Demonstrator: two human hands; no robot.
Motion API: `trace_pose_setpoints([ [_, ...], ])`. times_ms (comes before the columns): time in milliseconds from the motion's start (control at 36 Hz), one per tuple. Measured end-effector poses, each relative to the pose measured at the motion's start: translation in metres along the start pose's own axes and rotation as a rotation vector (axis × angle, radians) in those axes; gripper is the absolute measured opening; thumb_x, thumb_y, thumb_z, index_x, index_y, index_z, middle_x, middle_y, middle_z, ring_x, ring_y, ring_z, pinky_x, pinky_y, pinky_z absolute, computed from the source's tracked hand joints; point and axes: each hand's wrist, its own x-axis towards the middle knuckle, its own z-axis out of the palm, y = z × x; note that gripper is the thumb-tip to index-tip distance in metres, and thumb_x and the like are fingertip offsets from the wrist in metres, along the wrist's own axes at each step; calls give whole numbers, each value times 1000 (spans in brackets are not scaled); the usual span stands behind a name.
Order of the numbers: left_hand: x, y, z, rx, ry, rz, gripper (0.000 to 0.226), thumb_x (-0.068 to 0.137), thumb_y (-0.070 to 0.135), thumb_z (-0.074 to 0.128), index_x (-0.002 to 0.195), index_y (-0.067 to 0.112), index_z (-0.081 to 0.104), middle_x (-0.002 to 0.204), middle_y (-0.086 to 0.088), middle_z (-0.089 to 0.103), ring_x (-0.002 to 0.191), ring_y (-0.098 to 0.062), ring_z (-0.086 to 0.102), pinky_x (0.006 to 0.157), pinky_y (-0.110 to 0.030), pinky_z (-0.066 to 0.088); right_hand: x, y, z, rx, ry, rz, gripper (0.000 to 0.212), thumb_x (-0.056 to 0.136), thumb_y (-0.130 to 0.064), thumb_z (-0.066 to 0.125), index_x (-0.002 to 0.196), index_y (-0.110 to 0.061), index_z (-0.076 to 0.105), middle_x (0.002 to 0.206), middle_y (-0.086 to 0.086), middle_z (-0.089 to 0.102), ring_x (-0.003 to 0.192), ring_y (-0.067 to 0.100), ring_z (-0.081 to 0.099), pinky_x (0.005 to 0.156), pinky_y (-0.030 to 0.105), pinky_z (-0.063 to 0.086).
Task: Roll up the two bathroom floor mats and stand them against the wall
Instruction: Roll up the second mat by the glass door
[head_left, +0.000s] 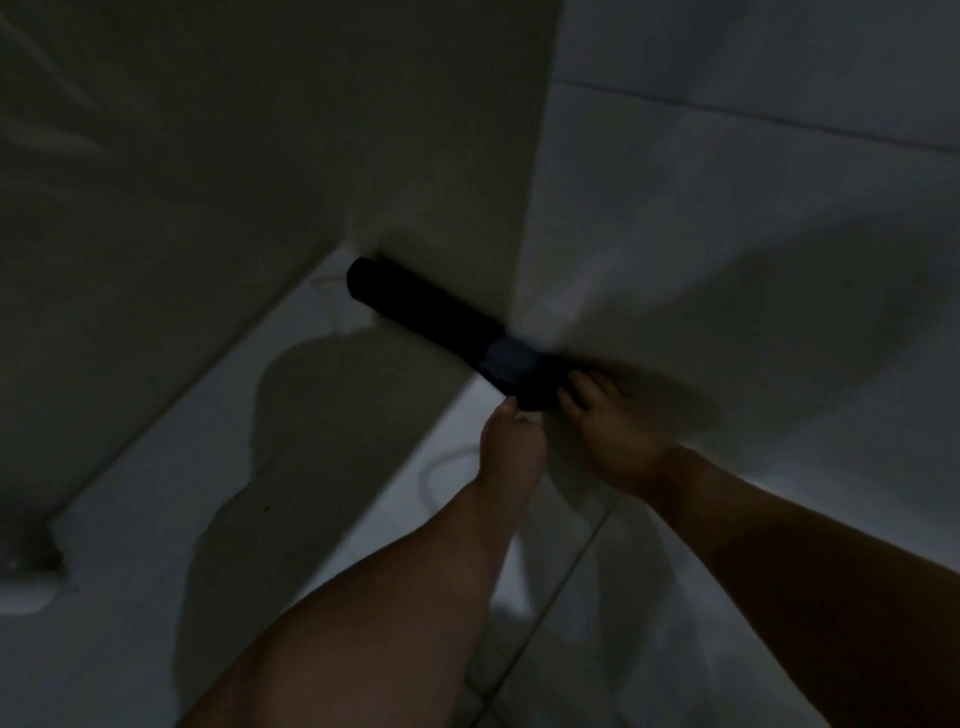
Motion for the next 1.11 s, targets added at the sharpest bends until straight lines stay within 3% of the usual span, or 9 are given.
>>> trace_pose_setpoints([
  [111,-15,-1,0,174,-122,79,52,92,-1,40,144,5,34,146,-13,41,133,-25,41,99,-20,31,-18,0,-4,-57,25,-14,50,99,-17,34,147,-6,24,155,19,16,140,35,21,112,39,24],
  [194,-28,1,5,318,-200,204,53,88,-1,44,140,12,41,143,-10,47,128,-25,46,98,-22,34,-40,2,-19,-73,73,-12,43,95,-16,39,137,-7,41,141,19,37,124,35,43,98,37,39],
  [278,-43,3,18,462,-284,354,45,89,6,48,134,13,49,136,-10,53,123,-26,50,98,-25,37,-71,9,-30,-99,131,-10,36,82,-15,35,100,-6,65,103,19,62,90,36,62,71,35,52],
  [333,-55,5,33,580,-329,449,42,88,12,49,130,12,52,134,-10,54,121,-27,51,101,-30,41,-102,19,-33,-87,91,83,33,78,-15,38,92,-6,66,91,18,62,81,37,62,66,37,52],
  [444,-89,13,73,665,-438,608,38,89,11,45,125,16,55,129,-5,57,117,-26,53,97,-33,43,-178,40,-40,-92,80,329,31,85,-9,46,112,-11,59,111,14,55,99,35,55,83,38,44],
  [639,-177,28,134,702,-625,945,33,85,17,53,116,22,62,114,-1,66,105,-23,60,85,-28,45,-342,57,-51,-188,118,641,14,62,-8,61,75,-10,63,73,13,61,64,34,61,56,35,45],
  [778,-243,57,157,804,-691,1241,28,88,29,52,114,23,59,112,2,62,100,-23,58,81,-30,43,-432,66,-55,-286,260,728,21,68,-23,47,71,-12,64,67,11,60,60,33,61,52,35,49],
  [917,-312,66,169,862,-788,1409,31,89,31,50,119,22,55,116,1,59,104,-22,56,83,-34,44,-513,72,-47,-259,360,772,32,78,-34,45,83,-11,66,75,10,64,67,33,64,58,34,47],
  [1111,-396,74,194,1080,-865,1523,43,91,30,50,133,20,48,131,-2,54,120,-22,50,100,-39,42,-605,110,-44,-144,176,832,48,91,-48,45,131,-24,49,122,5,60,108,27,59,82,37,51],
])
